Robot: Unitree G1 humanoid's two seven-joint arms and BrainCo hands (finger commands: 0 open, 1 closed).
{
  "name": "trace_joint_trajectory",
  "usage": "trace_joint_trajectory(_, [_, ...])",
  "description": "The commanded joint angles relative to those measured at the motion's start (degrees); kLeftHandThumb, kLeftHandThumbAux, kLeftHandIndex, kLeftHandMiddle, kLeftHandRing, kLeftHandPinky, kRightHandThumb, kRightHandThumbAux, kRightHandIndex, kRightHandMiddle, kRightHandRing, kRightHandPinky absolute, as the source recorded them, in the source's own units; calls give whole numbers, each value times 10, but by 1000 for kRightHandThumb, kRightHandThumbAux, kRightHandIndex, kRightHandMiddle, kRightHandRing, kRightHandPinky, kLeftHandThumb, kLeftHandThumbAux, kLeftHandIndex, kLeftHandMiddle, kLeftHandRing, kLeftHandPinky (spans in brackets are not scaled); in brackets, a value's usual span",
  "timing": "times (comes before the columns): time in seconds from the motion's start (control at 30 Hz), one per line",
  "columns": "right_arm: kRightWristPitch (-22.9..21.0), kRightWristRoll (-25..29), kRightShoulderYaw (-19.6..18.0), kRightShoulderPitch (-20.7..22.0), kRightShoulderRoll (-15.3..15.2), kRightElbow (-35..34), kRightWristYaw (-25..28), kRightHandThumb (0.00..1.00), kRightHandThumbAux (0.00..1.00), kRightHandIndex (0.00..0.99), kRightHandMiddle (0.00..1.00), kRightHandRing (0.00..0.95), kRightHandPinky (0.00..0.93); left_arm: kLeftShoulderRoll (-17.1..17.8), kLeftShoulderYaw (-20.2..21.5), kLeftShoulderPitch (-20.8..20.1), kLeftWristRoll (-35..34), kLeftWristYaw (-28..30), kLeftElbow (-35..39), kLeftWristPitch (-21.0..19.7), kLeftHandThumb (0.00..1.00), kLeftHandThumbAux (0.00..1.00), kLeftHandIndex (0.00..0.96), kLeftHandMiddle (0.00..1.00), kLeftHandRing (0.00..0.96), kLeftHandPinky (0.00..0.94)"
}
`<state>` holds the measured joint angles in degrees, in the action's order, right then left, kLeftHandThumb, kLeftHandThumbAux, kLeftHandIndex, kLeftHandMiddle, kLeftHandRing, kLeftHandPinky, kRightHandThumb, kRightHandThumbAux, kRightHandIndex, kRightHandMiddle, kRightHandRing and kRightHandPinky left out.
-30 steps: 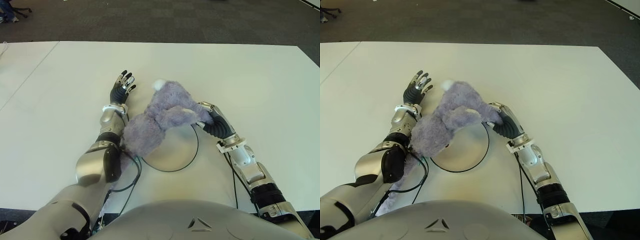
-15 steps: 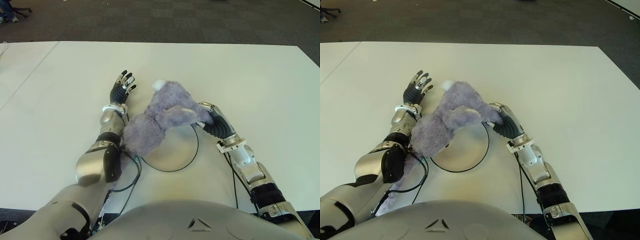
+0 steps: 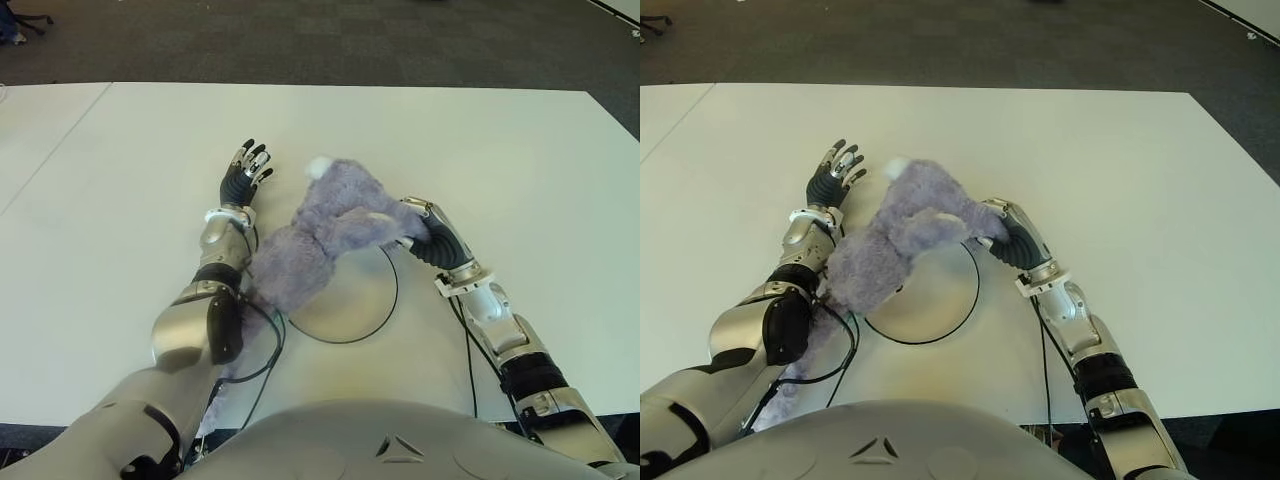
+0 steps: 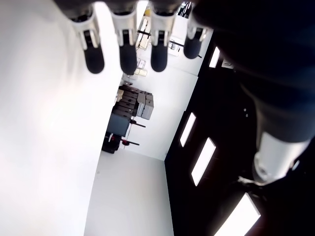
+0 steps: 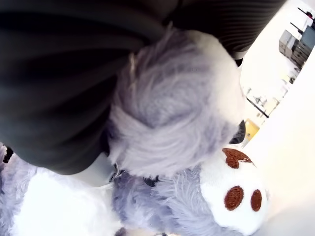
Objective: Put the doll into the plate.
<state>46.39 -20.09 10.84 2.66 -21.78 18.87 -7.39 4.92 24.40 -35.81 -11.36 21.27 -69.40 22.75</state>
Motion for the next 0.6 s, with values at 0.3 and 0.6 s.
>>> trace_joint_trajectory(0.3, [202,-116,7,-136,109,97,-193,700,722,437,890,881,873,-35,11,129,-8,-4,-80,-79,2,638,73,113,108,147])
trace_joint_trajectory(0.6, [240,-163,-6,-124,124,143,-281,701,721,437,896,880,861,-35,14,130,-10,3,-80,-78,3,640,75,115,111,145])
